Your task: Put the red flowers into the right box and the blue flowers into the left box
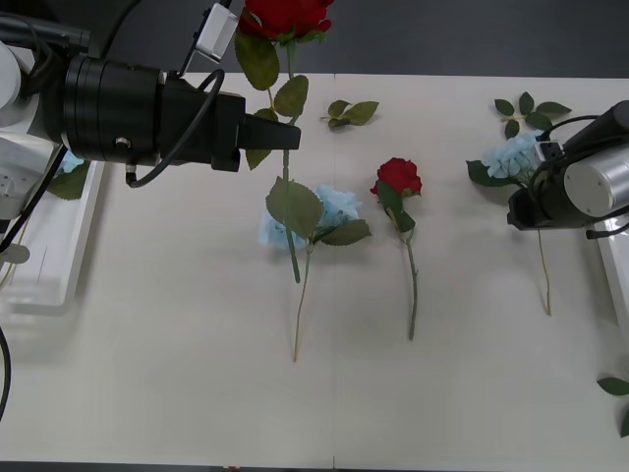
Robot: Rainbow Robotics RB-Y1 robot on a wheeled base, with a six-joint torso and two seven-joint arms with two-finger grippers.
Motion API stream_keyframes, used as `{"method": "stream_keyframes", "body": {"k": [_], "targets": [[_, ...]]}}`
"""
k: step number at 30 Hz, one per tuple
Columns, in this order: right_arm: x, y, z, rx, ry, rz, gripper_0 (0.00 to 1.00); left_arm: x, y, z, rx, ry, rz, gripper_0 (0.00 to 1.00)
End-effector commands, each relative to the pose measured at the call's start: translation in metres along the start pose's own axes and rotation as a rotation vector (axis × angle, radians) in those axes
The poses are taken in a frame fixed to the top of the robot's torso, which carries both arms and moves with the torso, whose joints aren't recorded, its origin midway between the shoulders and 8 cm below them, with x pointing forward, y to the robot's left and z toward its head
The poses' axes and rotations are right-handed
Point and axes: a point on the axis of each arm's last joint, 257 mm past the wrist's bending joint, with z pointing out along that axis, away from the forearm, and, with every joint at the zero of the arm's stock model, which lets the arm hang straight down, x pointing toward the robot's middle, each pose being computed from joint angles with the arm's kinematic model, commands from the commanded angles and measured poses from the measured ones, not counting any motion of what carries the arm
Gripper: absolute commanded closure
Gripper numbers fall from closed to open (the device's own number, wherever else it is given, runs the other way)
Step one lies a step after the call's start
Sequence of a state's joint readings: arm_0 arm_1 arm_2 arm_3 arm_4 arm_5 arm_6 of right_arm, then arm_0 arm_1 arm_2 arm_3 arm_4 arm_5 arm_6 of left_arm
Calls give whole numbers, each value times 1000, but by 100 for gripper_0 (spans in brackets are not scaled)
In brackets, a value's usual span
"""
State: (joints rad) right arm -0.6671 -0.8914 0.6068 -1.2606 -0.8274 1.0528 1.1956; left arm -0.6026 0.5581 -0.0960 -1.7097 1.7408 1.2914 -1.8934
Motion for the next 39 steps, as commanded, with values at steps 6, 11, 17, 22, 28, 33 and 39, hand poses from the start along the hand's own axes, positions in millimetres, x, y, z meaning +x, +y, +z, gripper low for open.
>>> {"method": "stream_keyframes", "body": {"k": [6, 11, 17, 22, 28, 33, 39], "targets": [[-22, -14, -21, -57, -58, -123, 0, -9, -16, 3, 17, 13, 39, 100], [-35, -12, -38, -144, -96, -150, 0, -9, -16, 3, 17, 13, 39, 100], [-54, -7, -65, -258, -181, -176, 0, -9, -16, 3, 17, 13, 39, 100], [-58, -10, -90, -329, -245, -200, 0, -9, -16, 3, 17, 13, 39, 100], [-55, 4, -126, -523, -357, -143, 0, -9, -16, 3, 17, 13, 39, 100], [-46, 22, -148, -669, -450, -161, 0, -9, -16, 3, 17, 13, 39, 100], [-26, 66, -174, -847, -574, -219, 0, -9, -16, 3, 17, 13, 39, 100]]}}
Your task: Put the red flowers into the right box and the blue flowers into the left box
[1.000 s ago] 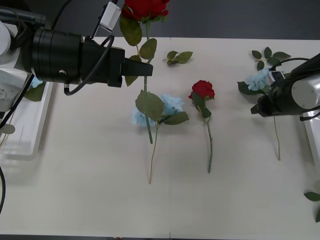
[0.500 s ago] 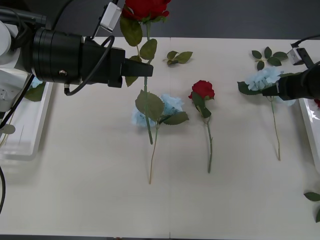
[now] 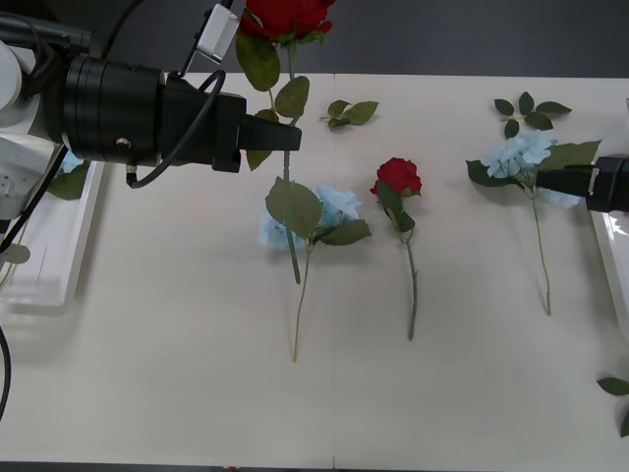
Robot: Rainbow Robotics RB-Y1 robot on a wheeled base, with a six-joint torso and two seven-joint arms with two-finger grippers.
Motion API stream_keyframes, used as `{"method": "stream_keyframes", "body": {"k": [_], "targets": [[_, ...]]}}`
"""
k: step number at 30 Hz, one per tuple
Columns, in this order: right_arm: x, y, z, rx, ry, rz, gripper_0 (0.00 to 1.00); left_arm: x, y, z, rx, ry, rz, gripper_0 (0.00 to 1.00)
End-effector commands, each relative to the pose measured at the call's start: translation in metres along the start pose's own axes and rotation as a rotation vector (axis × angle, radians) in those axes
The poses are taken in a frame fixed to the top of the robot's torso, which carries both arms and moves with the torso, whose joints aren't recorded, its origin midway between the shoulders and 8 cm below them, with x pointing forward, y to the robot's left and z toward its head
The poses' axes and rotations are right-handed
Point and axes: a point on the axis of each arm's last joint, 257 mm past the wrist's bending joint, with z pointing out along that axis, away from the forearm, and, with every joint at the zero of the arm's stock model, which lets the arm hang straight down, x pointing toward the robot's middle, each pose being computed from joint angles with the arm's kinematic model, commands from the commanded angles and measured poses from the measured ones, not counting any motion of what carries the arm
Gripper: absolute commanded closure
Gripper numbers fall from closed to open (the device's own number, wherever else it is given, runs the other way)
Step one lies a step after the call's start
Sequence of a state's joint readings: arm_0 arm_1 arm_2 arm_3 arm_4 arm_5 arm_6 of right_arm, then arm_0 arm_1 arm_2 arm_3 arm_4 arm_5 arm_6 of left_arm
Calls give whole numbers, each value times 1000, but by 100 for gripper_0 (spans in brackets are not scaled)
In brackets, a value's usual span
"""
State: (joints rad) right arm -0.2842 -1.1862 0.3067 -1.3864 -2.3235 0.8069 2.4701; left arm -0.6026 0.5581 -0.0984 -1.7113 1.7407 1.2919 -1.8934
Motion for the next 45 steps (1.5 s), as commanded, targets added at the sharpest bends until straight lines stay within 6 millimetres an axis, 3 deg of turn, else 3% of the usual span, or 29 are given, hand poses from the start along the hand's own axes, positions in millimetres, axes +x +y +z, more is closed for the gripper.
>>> {"method": "stream_keyframes", "body": {"k": [1, 2, 3, 5, 6, 9, 10, 12, 13, 15, 16, 17, 20, 22, 26, 34, 45], "targets": [[0, 50, 9, -132, -67, -115, 0, -10, -15, 2, 15, 10, 38, 100], [2, 65, 13, -175, -91, -90, 0, -10, -15, 2, 15, 10, 38, 100], [2, 65, 13, -175, -91, -90, 0, -10, -15, 2, 15, 10, 38, 100], [8, 97, 19, -261, -138, 1, 0, -10, -15, 2, 15, 10, 38, 100], [8, 97, 19, -261, -138, 1, 0, -10, -15, 2, 15, 10, 38, 100], [16, 137, 24, -359, -189, 78, 0, -10, -15, 2, 15, 10, 38, 100], [16, 137, 24, -359, -189, 78, 0, -10, -15, 2, 15, 10, 38, 100], [20, 169, 27, -439, -226, 141, 0, -10, -15, 2, 15, 10, 38, 100], [20, 169, 27, -439, -226, 141, 0, -10, -15, 2, 15, 10, 38, 100], [23, 200, 29, -507, -258, 179, 0, -10, -15, 2, 15, 10, 38, 100], [23, 200, 29, -507, -258, 179, 0, -10, -15, 2, 15, 10, 38, 100], [23, 220, 28, -551, -278, 197, 0, -10, -15, 2, 15, 10, 38, 100], [23, 235, 29, -583, -296, 211, 0, -10, -15, 2, 15, 10, 38, 100], [25, 258, 29, -631, -312, 228, 0, -10, -15, 2, 15, 10, 38, 100], [27, 279, 40, -663, -325, 228, 0, -10, -15, 2, 15, 10, 38, 100], [25, 334, 98, -690, -329, 297, 0, -10, -15, 2, 15, 10, 38, 100], [13, 374, 150, -644, -344, 313, 0, -10, -15, 2, 15, 10, 38, 100]]}}
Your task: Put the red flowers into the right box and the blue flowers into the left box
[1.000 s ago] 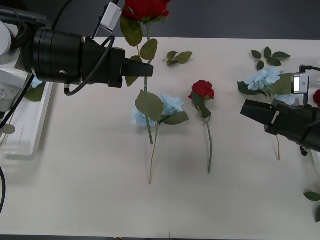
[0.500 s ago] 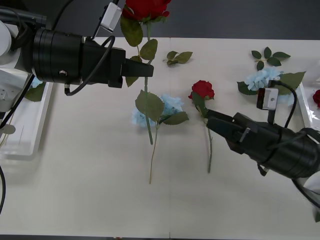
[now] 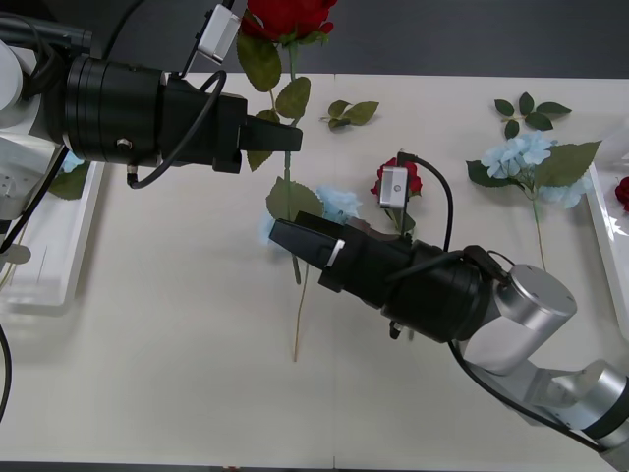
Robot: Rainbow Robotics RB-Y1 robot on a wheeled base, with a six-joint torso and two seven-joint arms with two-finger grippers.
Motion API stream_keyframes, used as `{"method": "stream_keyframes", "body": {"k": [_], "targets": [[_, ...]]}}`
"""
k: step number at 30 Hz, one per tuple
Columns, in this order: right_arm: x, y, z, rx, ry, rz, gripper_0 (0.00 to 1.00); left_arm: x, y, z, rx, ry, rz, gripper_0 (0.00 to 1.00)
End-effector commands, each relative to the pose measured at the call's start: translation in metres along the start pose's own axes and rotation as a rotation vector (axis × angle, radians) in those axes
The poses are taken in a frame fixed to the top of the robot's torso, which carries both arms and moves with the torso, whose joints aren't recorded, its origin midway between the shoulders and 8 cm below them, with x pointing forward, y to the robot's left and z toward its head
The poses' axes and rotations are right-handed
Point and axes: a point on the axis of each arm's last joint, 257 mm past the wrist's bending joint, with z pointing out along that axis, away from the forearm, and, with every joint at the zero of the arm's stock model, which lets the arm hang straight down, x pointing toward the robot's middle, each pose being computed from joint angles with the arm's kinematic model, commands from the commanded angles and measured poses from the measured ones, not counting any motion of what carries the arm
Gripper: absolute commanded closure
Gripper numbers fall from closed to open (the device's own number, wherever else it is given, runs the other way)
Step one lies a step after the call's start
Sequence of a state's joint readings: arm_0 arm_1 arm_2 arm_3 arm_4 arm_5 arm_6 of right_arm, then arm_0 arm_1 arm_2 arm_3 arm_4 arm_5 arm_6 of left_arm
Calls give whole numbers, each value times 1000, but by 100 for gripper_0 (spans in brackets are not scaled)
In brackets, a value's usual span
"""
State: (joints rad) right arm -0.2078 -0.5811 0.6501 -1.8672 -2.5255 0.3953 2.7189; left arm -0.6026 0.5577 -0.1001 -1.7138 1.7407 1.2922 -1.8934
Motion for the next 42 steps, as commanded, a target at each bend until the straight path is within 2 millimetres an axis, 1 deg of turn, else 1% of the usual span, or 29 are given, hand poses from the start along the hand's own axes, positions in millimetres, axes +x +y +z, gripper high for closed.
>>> {"method": "stream_keyframes", "body": {"k": [1, 3, 4, 6, 7, 9, 10, 13, 16, 20, 24, 42], "targets": [[-8, 18, 21, -34, -27, 12, 0, -10, -14, 1, 14, 8, 36, 100], [-4, 16, 33, -40, -27, 29, 0, -10, -14, 1, 14, 8, 36, 100], [-4, 16, 33, -40, -27, 29, 0, -10, -14, 1, 14, 8, 36, 100], [0, 18, 45, -52, -25, 44, 0, -10, -14, 1, 14, 8, 36, 100], [0, 18, 45, -52, -25, 44, 0, -10, -14, 1, 14, 8, 36, 100], [3, 19, 53, -60, -22, 51, 0, -10, -14, 1, 14, 8, 36, 100], [3, 19, 53, -60, -22, 51, 0, -10, -14, 1, 14, 8, 36, 100], [3, 20, 63, -69, -25, 58, 0, -10, -14, 1, 14, 8, 36, 100], [4, 22, 66, -75, -24, 58, 0, -10, -14, 1, 14, 8, 36, 100], [4, 24, 68, -79, -21, 57, 0, -10, -14, 1, 14, 8, 36, 100], [10, 27, 69, -86, -10, 88, 0, -10, -14, 1, 14, 8, 36, 100], [11, 18, 61, -66, 6, 71, 0, -10, -14, 1, 14, 8, 36, 100]]}}
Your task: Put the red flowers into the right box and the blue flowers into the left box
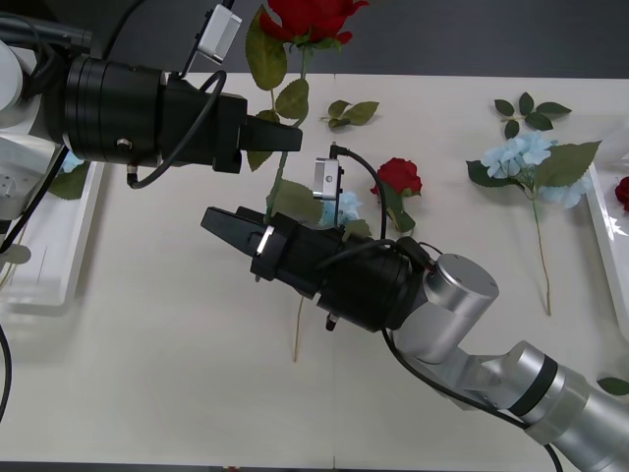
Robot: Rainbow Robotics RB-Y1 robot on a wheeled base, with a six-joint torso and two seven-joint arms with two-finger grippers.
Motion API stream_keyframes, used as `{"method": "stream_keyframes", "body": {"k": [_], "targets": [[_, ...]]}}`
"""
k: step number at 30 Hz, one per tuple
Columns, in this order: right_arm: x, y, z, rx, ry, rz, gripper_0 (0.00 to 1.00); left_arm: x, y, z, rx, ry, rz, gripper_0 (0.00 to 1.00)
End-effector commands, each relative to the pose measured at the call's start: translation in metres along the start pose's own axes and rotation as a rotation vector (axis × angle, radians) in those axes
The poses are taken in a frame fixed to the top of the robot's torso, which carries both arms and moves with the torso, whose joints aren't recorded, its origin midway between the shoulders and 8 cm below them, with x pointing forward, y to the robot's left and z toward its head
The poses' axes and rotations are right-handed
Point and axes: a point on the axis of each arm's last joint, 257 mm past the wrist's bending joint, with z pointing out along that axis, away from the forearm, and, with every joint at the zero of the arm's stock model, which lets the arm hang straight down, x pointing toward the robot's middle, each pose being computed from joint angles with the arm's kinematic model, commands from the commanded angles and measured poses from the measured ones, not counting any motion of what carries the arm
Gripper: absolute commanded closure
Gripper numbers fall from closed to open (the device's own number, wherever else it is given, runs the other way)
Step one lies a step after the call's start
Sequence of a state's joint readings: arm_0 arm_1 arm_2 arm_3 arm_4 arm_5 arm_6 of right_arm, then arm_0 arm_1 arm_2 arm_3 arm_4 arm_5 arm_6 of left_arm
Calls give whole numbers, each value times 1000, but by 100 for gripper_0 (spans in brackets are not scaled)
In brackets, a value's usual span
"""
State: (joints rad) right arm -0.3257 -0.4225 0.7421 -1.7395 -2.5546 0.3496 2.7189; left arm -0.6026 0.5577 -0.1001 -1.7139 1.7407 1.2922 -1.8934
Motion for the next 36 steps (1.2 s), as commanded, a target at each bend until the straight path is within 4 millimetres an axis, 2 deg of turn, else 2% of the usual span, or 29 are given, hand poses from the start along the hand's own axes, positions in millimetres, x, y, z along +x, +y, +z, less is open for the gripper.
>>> {"method": "stream_keyframes", "body": {"k": [1, 23, 24, 36], "targets": [[-9, 8, 1, -20, 9, -19, 0, -10, -14, 1, 13, 8, 36, 100], [-16, 8, 1, -21, 0, -30, 0, -10, -14, 1, 13, 8, 36, 100], [-18, 8, 1, -20, -2, -31, 100, -10, -14, 1, 13, 8, 36, 100], [-19, 8, 1, -20, -4, -32, 100, -10, -14, 1, 13, 8, 36, 100]]}}
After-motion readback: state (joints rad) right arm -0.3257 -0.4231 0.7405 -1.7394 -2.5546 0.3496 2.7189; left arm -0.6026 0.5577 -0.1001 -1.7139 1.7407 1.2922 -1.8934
